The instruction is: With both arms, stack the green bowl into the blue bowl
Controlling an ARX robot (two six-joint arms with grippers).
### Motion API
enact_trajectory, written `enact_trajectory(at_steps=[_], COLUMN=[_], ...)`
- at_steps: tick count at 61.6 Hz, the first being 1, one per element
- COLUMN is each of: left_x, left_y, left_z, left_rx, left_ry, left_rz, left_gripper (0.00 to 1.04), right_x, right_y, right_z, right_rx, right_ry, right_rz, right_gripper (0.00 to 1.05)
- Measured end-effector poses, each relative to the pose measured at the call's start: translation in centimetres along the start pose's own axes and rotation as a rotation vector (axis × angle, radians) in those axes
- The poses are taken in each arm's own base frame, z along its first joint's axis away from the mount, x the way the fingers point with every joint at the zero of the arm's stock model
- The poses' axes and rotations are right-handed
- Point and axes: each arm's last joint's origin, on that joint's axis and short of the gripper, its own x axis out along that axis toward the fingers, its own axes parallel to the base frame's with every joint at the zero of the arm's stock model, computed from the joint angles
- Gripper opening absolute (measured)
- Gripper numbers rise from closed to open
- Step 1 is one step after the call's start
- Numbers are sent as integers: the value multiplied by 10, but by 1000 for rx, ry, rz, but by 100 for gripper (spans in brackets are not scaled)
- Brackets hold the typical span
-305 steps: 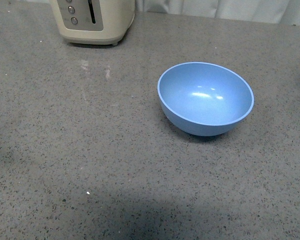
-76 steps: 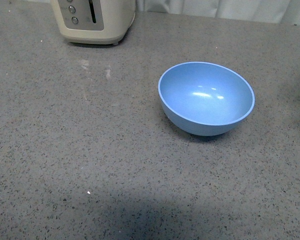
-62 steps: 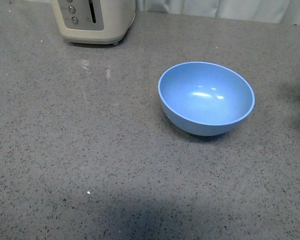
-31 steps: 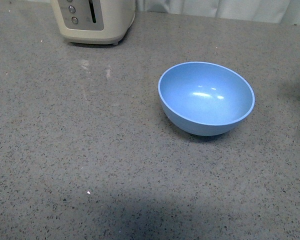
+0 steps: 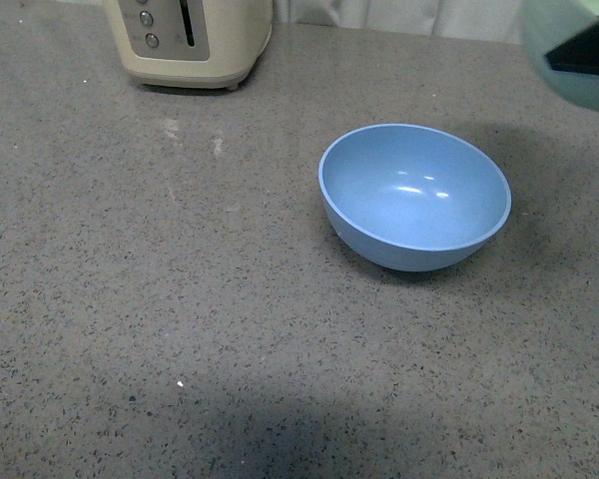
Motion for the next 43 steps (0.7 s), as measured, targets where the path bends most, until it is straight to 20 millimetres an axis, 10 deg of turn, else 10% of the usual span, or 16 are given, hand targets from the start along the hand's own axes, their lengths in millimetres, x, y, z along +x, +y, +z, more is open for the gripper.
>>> enact_trajectory(at_steps=[15, 43], left_x=[0, 0], left_y=[0, 0], left_z=[0, 0], left_rx=[0, 0], left_ry=[0, 0], left_rz=[0, 0], left_gripper=[98, 98], right_x=[13, 34], right_y=[56, 91], right_z=[10, 12], right_rx=[-43, -125], right_ry=[9, 40], right_rz=[160, 251], right_gripper=[2, 2])
